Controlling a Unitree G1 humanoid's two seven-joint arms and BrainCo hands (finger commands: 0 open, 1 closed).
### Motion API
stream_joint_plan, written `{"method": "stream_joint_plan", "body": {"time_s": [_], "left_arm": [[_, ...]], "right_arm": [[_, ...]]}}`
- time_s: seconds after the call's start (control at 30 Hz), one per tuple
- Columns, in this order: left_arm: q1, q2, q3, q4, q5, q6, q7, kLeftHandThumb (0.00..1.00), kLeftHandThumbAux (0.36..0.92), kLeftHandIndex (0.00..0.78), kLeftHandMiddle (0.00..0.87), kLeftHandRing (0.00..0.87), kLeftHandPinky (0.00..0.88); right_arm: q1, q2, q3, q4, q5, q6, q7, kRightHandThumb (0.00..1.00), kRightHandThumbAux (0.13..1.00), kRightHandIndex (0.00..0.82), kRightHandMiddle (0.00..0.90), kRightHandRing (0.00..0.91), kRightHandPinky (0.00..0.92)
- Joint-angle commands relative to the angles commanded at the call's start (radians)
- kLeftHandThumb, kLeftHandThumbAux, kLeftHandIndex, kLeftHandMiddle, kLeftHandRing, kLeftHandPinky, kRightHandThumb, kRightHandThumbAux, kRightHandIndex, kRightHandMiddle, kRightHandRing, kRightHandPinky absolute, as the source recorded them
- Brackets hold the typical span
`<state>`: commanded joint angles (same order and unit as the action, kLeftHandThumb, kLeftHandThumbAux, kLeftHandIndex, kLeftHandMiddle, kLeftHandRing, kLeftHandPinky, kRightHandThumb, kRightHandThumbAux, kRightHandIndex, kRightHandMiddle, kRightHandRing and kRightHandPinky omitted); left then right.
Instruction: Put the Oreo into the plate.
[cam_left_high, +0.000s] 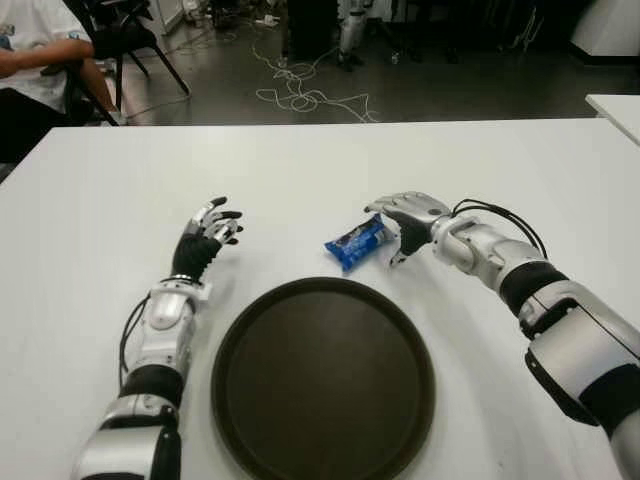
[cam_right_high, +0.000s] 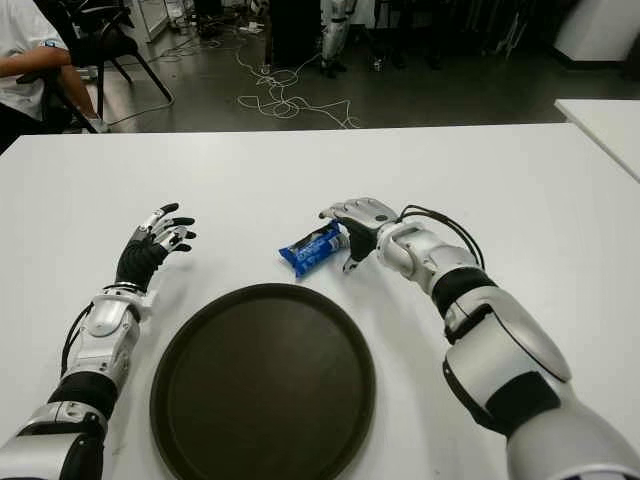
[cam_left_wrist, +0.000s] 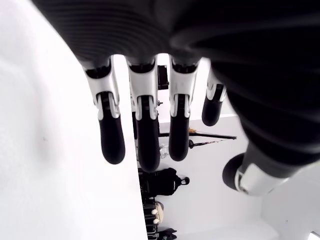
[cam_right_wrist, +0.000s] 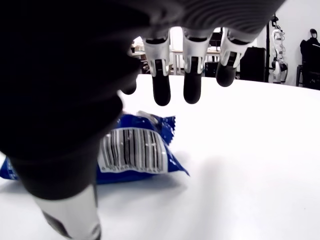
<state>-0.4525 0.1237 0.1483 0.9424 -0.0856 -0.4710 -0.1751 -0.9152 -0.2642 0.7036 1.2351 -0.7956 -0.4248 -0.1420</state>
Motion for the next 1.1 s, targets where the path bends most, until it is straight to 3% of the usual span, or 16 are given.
{"method": "stream_joint_plan", "body": {"time_s": [0.5,1.1], "left_arm": [[-0.002,0.004,-0.009,0.006,0.010,-0.010,0.010,0.251,0.609,0.173,0.321,0.341,0.383],[-0.003,0.003,-0.007,0.007,0.013,-0.013,0.017,0.260,0.629,0.181,0.324,0.343,0.391]], "right_arm": [[0.027,0.032,0.033,-0.009,-0.025,-0.053,-0.094,0.000,0.860,0.116,0.127,0.118,0.113],[0.025,0.050,0.077,-0.036,-0.070,-0.072,-0.170,0.000,0.886,0.129,0.143,0.133,0.125]]}}
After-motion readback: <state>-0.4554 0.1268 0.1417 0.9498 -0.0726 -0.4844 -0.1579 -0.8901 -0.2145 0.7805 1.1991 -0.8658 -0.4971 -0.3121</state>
